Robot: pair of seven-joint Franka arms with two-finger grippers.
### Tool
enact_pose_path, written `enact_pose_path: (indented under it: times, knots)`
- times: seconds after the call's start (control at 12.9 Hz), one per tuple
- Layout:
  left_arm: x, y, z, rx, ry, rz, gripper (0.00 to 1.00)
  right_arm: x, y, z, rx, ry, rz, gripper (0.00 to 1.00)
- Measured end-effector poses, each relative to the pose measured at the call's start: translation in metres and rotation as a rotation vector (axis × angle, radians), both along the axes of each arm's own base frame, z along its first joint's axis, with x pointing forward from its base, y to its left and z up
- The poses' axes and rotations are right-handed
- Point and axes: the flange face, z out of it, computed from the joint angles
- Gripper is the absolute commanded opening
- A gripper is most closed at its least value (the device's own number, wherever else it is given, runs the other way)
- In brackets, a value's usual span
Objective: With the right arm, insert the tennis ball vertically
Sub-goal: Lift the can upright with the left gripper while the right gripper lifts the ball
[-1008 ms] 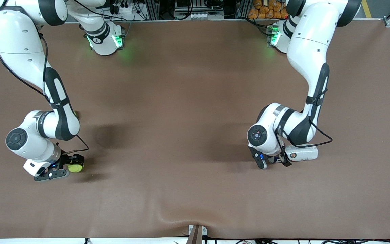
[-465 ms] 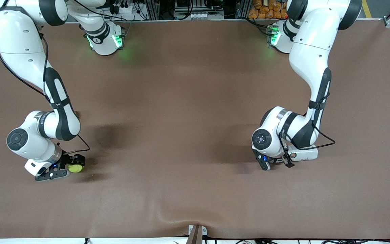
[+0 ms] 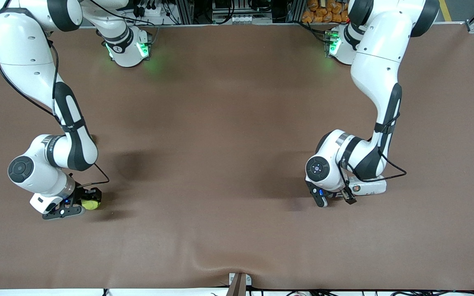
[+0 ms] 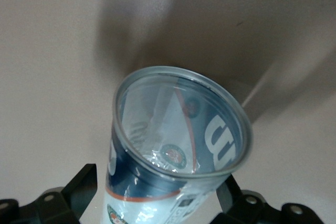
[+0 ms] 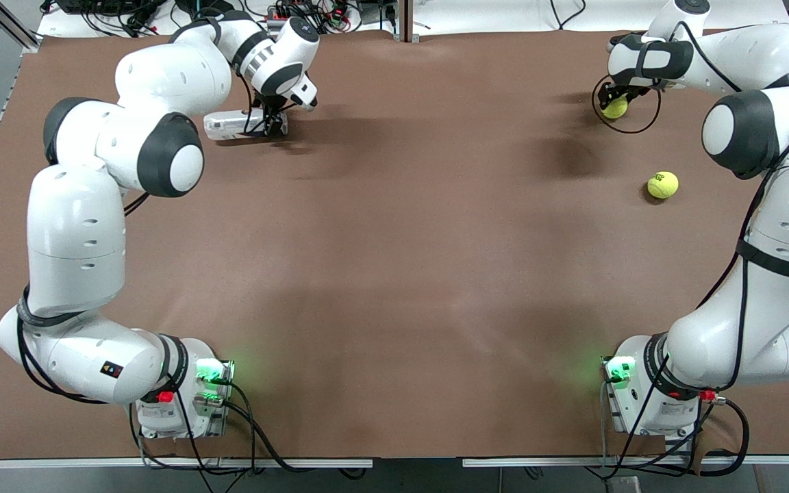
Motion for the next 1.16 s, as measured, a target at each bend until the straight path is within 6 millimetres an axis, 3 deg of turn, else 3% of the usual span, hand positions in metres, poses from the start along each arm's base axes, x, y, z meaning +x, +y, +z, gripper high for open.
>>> enact_pose_path:
  times: [0.31,0.47,0.7,1.01,1.16]
  knots:
    - [0.001,-0.001,-0.001,-0.005,-0.005,-0.004,0.99,0.009,0.006,0.03,0.022,0.044,-0.024,0.05]
    - [0.001,-0.001,-0.001,-0.006,-0.004,-0.006,0.87,0.012,0.009,0.045,0.03,0.048,-0.042,0.05]
    - [0.002,-0.002,0.001,-0.008,-0.004,-0.015,0.73,0.013,0.011,0.047,0.032,0.048,-0.051,0.03]
    - [0.003,-0.006,0.005,-0.012,-0.007,-0.03,0.71,0.015,0.013,0.051,0.034,0.043,-0.049,0.03]
    - [0.004,-0.008,0.007,-0.014,-0.012,-0.032,0.72,0.014,0.023,0.069,0.042,0.053,-0.044,0.03]
